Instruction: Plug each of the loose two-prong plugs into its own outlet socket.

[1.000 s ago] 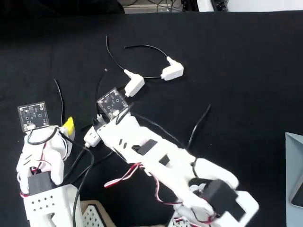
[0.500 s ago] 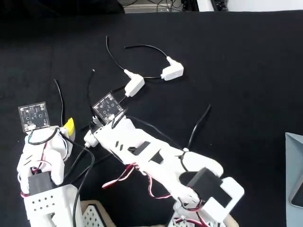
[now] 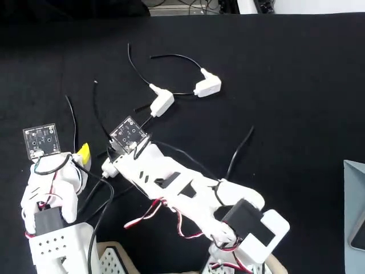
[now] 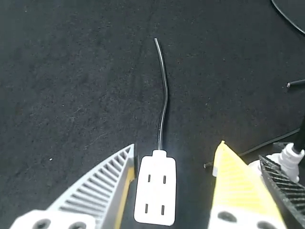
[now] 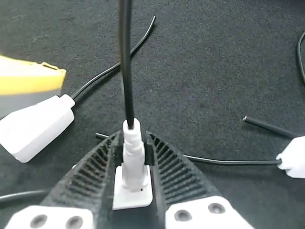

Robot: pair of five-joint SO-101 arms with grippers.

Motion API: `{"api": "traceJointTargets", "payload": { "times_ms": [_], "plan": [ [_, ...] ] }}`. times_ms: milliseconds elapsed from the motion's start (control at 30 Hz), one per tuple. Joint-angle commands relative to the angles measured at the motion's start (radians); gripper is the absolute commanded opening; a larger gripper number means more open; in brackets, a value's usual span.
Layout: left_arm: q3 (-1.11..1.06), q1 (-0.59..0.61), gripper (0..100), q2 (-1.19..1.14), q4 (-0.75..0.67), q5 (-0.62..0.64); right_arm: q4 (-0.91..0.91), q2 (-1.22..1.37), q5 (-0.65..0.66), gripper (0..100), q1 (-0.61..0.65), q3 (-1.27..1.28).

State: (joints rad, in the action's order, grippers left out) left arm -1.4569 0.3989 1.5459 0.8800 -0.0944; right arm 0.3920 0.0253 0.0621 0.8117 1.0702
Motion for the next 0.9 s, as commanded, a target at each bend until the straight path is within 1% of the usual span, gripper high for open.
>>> {"api": "traceJointTargets", "payload": {
  "times_ms": [0,67,300,433,533,600,733,800,867],
  "plan": [
    [0.016,0.002,26,0.008,-0.005,0.003,0.003,-0.002,0.008,1.1,-0.012,0.019],
    [0.027,-0.012,27,0.008,-0.029,0.006,0.003,-0.002,0.008,1.1,-0.012,0.019],
    [-0.044,-0.177,27,0.0,-0.279,0.006,0.003,-0.002,0.006,1.1,-0.012,0.019],
    [-0.087,-0.223,27,0.0,-0.381,0.003,0.003,-0.002,0.006,1.1,-0.012,0.021],
    [-0.091,-0.232,27,0.0,-0.381,0.003,0.003,-0.002,0.006,1.1,-0.012,0.021],
    [-0.085,-0.255,27,0.008,-0.342,0.0,0.003,-0.002,0.006,1.1,-0.012,0.021],
    [-0.073,-0.32,27,0.008,-0.276,-0.078,0.003,-0.002,0.006,1.1,-0.012,0.021],
    [-0.07,-0.323,27,0.009,-0.27,-0.094,0.003,-0.002,0.006,1.1,-0.012,0.021],
    [-0.059,-0.302,27,0.009,-0.264,-0.092,0.003,-0.002,0.006,1.1,-0.014,0.021]
  ]
}}
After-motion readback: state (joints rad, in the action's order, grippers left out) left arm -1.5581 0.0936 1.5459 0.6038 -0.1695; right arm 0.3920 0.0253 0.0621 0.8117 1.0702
